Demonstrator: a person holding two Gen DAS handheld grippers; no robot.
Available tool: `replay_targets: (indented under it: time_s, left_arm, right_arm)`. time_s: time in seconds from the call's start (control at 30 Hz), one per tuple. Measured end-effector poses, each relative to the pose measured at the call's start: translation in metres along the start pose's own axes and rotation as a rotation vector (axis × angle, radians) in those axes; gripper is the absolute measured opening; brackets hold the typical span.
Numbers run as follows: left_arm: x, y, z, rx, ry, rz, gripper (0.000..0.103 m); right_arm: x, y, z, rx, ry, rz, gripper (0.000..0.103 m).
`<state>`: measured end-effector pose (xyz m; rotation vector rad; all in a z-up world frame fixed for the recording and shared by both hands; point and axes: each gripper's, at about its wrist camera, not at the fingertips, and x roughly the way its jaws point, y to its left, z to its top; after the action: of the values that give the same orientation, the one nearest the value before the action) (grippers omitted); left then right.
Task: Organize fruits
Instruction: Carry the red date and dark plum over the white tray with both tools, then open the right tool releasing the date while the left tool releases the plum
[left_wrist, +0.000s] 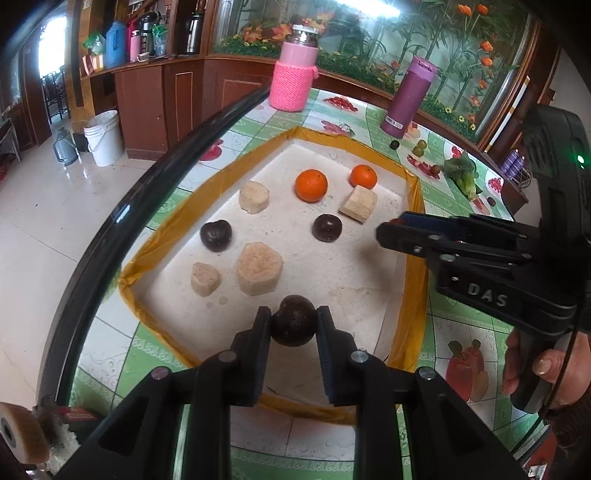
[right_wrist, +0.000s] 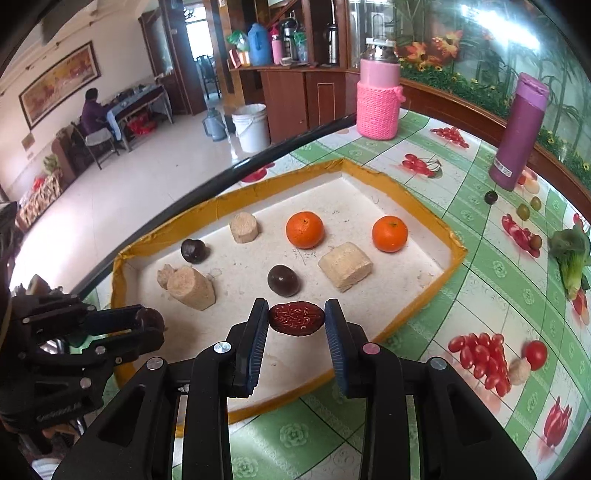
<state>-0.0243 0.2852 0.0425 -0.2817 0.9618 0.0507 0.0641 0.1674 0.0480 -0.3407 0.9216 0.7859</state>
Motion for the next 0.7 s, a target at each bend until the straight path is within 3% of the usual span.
replay_targets:
  time_s: [0.7]
  left_arm:
    - [0.032,-0.005,0.003,0.017,0.064,0.028,0.027]
  right_arm:
    - [0.039,-0.006,0.004,-0.081,0.082,-0.029,0.031]
